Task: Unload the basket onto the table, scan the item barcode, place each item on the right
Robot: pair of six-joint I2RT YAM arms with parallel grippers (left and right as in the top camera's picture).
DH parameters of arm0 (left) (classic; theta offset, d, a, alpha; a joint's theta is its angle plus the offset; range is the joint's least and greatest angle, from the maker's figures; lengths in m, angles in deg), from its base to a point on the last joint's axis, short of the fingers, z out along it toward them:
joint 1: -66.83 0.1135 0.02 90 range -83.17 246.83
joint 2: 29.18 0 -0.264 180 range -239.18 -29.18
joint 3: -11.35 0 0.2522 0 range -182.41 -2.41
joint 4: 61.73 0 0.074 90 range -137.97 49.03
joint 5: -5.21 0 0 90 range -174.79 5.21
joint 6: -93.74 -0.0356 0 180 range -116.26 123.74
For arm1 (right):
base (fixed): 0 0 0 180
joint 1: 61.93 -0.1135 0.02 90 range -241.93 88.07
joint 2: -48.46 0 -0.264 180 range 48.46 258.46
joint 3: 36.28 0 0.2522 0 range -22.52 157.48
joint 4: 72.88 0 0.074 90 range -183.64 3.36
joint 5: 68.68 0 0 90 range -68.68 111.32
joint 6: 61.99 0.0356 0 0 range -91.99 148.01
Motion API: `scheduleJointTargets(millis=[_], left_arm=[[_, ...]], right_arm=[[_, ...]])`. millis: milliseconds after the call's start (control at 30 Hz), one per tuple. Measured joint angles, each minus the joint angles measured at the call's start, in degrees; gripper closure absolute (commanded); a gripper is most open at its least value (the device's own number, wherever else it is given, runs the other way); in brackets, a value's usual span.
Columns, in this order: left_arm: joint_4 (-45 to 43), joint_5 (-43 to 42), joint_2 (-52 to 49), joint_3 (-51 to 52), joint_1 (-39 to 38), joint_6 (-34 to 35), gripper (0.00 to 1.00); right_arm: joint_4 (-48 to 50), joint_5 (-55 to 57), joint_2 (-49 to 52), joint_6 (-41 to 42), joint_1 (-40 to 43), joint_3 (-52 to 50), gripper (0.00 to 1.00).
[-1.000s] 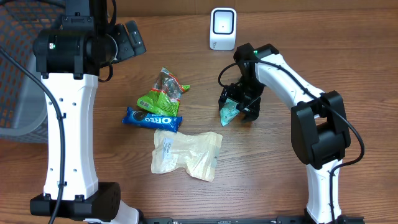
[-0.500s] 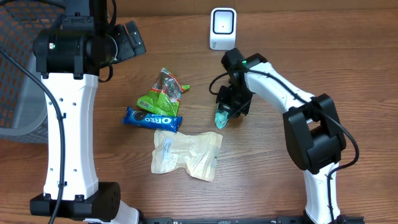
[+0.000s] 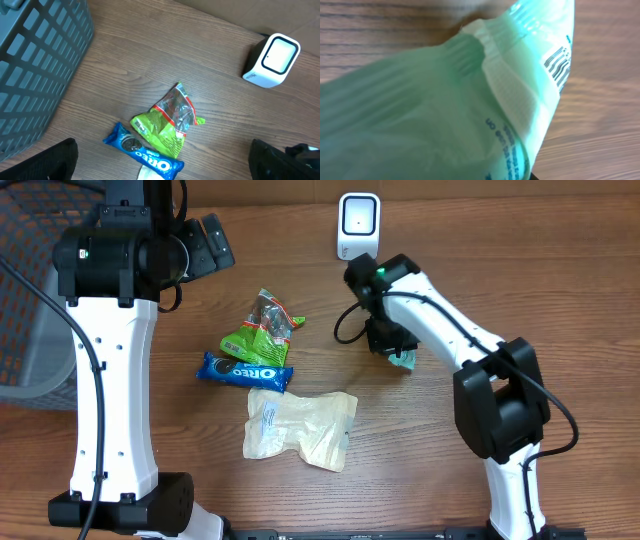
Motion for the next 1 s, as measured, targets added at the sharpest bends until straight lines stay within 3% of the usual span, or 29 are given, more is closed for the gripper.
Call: scheduleJointTargets(millis=[100,233,300,600,1000], left_arm=[[0.5,0.0,-0.2,0.0,0.0,0.0,0.0],[1.8,0.0,-1.8,0.0,0.0,0.0,0.0],[2.4,0.0,-2.9,0.0,0.0,-0.1,0.0],[2.6,0.0,-6.1,0.0,0.0,-0.2,0.0],[2.1,0.0,-6.2,0.0,0.0,-0.3,0.0]], right_arm=[[1.6,3.7,0.0,-2.4,-2.4,0.0,0.76],[2.8,5.7,0.0,-4.6,-6.2,0.0,0.31],[2.6,4.9,0.1,-5.6,-7.7,0.0,0.25],[2.5,-11.8,0.0,-7.0,-5.4,2.8,0.23],[5.7,-44.6,-4.0,-16.9,22.1,3.2,0.17]])
